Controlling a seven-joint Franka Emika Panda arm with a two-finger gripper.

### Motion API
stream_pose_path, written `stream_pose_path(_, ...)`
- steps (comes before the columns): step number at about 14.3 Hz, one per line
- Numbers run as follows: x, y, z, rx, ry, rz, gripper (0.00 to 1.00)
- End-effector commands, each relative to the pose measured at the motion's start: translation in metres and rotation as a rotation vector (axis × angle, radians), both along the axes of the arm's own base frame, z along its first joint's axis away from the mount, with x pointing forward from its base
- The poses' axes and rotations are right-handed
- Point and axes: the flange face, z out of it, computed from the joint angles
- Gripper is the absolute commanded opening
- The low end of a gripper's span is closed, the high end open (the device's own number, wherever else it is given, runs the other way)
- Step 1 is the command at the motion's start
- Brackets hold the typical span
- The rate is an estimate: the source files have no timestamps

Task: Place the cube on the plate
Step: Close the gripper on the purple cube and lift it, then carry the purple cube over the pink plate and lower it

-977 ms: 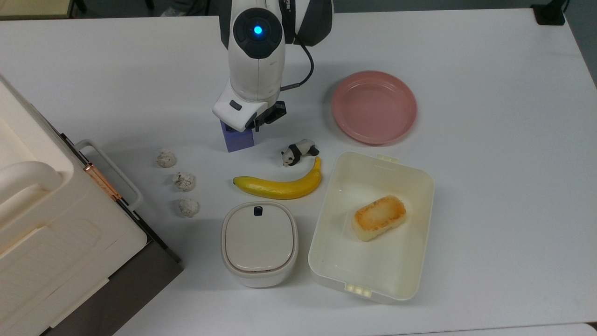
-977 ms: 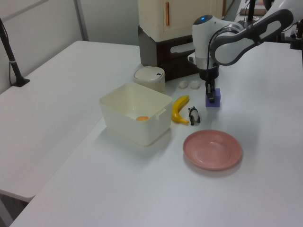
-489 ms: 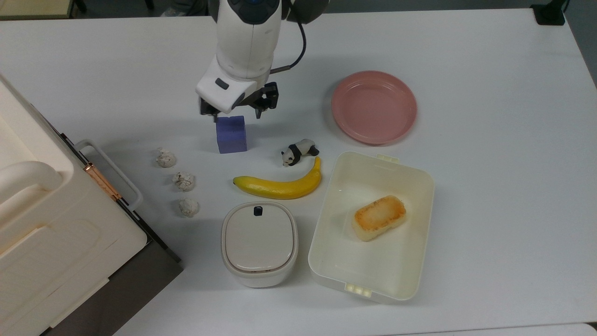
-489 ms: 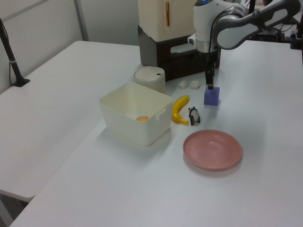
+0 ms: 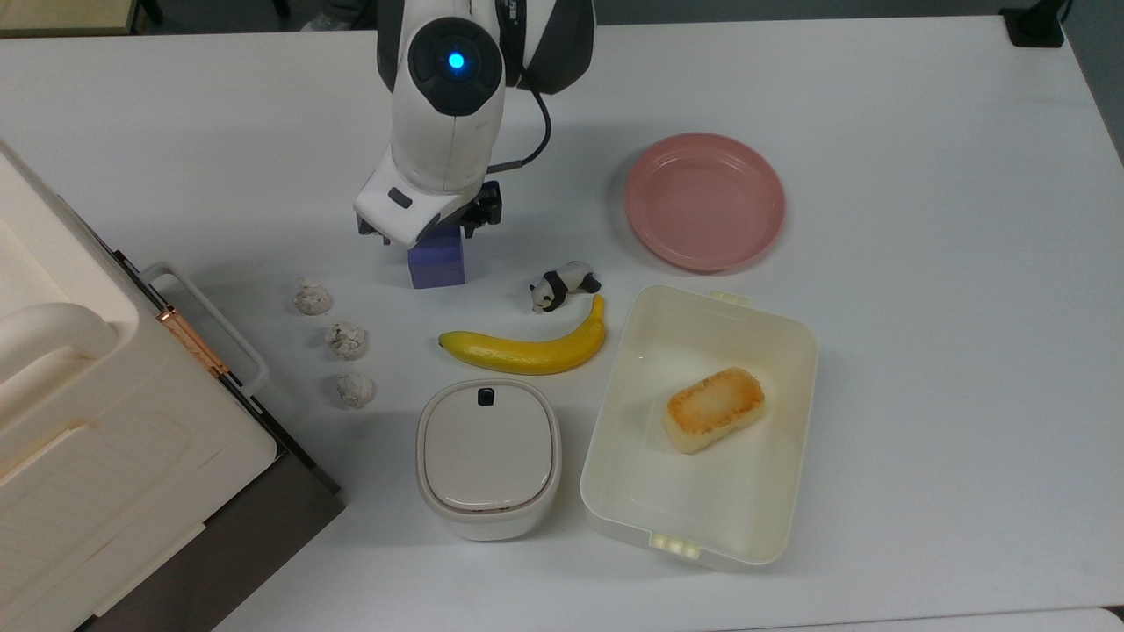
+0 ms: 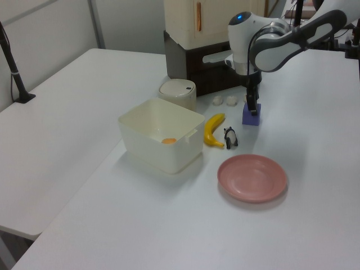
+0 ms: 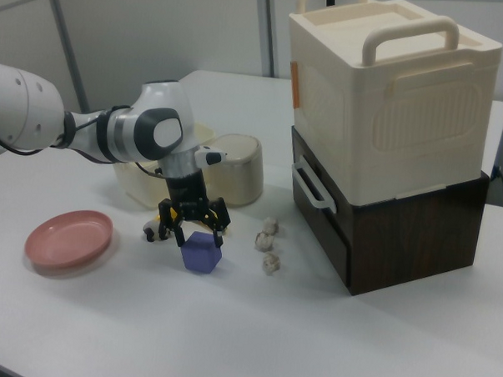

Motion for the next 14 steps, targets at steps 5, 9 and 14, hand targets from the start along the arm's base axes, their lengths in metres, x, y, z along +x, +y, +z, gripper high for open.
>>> stream_pose_path(5,-0.001,0.004,-0.002,0.009,-0.024,-0.034,0.00)
stream_pose_path(9,-0.020,0.026,0.056,0.055,0.006,-0.031,0.00)
stream_pose_path(14,-0.049,0.137,0.092,0.123,0.022,-0.009,0.00)
